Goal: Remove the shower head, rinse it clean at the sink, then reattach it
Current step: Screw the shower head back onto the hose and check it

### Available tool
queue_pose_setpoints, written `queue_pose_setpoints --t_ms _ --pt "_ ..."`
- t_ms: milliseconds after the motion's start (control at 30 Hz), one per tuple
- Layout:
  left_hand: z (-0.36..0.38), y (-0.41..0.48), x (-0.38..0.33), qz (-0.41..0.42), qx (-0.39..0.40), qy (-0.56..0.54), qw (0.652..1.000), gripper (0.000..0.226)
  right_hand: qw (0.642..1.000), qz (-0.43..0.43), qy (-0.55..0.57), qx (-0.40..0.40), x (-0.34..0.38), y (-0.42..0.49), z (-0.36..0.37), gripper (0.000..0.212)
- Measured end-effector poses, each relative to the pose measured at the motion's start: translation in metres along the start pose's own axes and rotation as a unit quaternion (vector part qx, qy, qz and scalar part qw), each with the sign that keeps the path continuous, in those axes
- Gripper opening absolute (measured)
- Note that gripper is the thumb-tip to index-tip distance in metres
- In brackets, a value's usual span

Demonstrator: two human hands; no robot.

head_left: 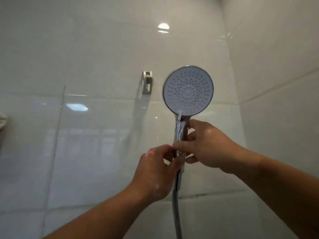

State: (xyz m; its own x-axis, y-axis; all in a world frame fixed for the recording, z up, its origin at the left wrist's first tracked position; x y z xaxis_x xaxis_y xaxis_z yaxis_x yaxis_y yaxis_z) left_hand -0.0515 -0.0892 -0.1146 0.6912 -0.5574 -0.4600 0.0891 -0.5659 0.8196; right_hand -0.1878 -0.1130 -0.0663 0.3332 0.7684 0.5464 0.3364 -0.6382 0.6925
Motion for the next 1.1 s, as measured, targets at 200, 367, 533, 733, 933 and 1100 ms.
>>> queue_pose_setpoints --t_ms 200,367,533,733,933,1100 --pt "-0.054 0.068 -0.055 0.054 -0.042 0.075 0.995 0.019 0.995 -0.1 0.003 -0.025 0.072 0.06 -0.033 0.022" --pt "-0.097 0.118 -0.087 0.073 -0.075 0.103 0.989 0.025 0.987 -0.155 0.005 -0.051 0.124 0.098 -0.054 0.019" --pt "-0.129 0.151 -0.107 0.097 -0.085 0.13 0.983 0.026 0.979 -0.188 -0.004 -0.072 0.165 0.129 -0.063 0.024" --pt "-0.149 0.181 -0.114 0.118 -0.081 0.11 0.984 0.039 0.974 -0.202 -0.01 -0.101 0.19 0.157 -0.068 0.024" --pt "-0.154 0.2 -0.128 0.136 -0.09 0.122 0.979 0.022 0.969 -0.211 -0.001 -0.13 0.197 0.164 -0.085 0.019" --pt "-0.156 0.206 -0.131 0.143 -0.084 0.087 0.982 0.023 0.961 -0.235 0.011 -0.143 0.202 0.165 -0.088 0.028"
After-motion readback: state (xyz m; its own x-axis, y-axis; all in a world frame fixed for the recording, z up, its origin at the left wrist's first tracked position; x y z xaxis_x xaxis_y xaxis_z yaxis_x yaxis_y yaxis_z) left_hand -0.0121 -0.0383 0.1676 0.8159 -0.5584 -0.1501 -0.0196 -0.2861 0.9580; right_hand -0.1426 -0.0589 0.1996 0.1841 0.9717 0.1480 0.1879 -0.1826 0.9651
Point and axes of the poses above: each hand's wrist, its own y-axis towards the middle knuckle, its own z-axis out of the palm, x = y × z, the point moved 8 cm from there along y, towards the middle knuckle, and after that the axes turned 1 degree about -x, right-handed, at the moved point
